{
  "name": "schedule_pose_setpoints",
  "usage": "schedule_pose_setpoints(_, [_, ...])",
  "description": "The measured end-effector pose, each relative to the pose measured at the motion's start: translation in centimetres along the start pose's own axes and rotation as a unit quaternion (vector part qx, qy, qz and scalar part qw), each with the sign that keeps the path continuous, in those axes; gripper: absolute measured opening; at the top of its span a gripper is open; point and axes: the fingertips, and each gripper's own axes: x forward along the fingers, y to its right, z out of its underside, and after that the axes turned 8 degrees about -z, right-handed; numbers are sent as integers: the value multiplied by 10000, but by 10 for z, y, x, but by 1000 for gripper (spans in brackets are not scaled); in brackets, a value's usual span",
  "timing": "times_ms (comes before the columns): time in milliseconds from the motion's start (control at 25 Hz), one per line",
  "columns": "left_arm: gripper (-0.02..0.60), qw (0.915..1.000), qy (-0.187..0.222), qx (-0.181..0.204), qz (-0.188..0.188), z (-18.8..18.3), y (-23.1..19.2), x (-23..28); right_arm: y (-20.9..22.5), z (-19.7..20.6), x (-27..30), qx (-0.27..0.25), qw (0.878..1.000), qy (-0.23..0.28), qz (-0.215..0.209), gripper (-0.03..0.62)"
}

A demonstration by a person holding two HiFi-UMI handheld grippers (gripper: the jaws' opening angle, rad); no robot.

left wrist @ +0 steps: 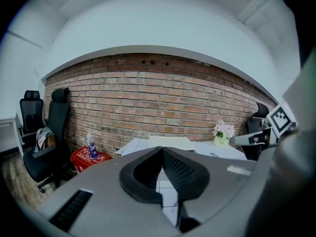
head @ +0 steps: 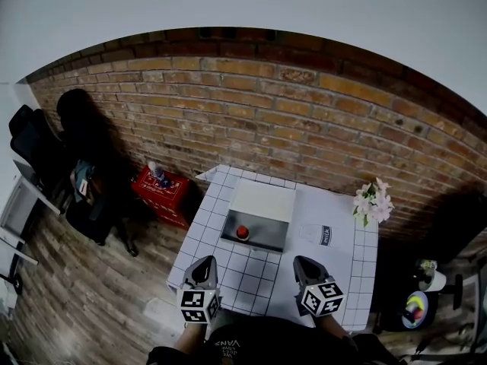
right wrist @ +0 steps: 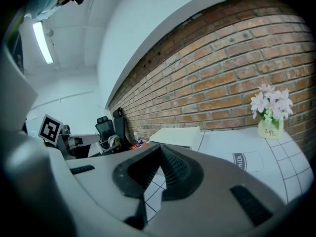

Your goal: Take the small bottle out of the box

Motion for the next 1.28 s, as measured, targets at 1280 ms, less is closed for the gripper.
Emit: schedule_pose_setpoints(1280, [12, 9461, -239, 1205, 2997, -26, 9, 114, -42, 19, 6, 747, 9651, 796, 2380, -2])
